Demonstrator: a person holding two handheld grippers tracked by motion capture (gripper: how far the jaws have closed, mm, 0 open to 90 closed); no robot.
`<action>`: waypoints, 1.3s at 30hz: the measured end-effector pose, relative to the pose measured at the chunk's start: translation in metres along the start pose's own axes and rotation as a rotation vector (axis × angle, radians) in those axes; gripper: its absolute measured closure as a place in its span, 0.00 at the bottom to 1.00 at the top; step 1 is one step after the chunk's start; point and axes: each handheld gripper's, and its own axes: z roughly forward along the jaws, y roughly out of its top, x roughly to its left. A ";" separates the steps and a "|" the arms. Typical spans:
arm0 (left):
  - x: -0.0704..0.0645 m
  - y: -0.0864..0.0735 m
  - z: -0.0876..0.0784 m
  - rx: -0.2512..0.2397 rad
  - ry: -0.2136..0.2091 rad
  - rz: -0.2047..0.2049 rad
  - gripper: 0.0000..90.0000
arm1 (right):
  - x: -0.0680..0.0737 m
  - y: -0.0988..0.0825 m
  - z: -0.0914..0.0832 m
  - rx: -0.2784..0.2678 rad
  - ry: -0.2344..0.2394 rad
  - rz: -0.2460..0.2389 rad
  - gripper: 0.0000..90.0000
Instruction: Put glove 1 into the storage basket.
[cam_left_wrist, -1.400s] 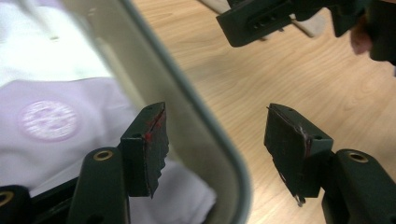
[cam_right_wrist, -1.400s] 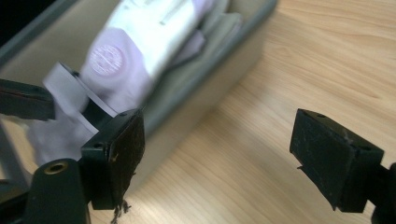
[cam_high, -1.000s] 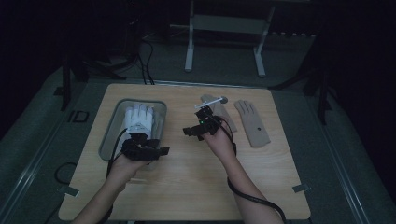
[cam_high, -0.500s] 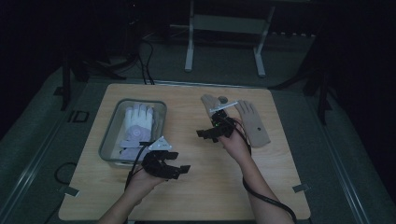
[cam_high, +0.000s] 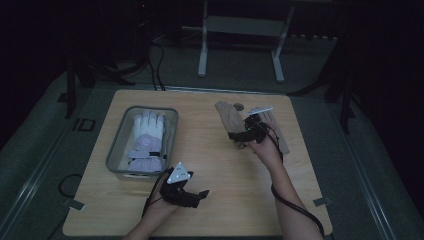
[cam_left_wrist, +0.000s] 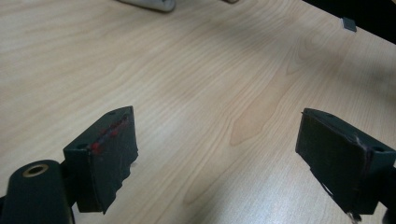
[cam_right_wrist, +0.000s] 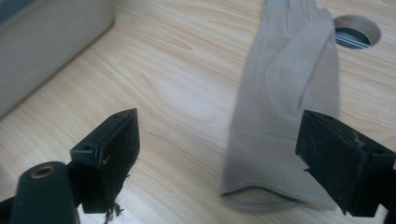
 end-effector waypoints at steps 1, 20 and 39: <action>0.000 -0.003 0.001 -0.003 0.007 0.002 0.15 | -0.002 0.000 0.001 -0.003 -0.012 -0.007 0.16; 0.005 -0.020 -0.001 -0.088 0.041 -0.038 0.15 | -0.041 0.017 0.034 -0.022 -0.116 -0.053 0.46; 0.003 -0.020 -0.009 -0.121 0.054 -0.030 0.15 | -0.048 0.028 0.096 0.086 -0.191 -0.043 0.38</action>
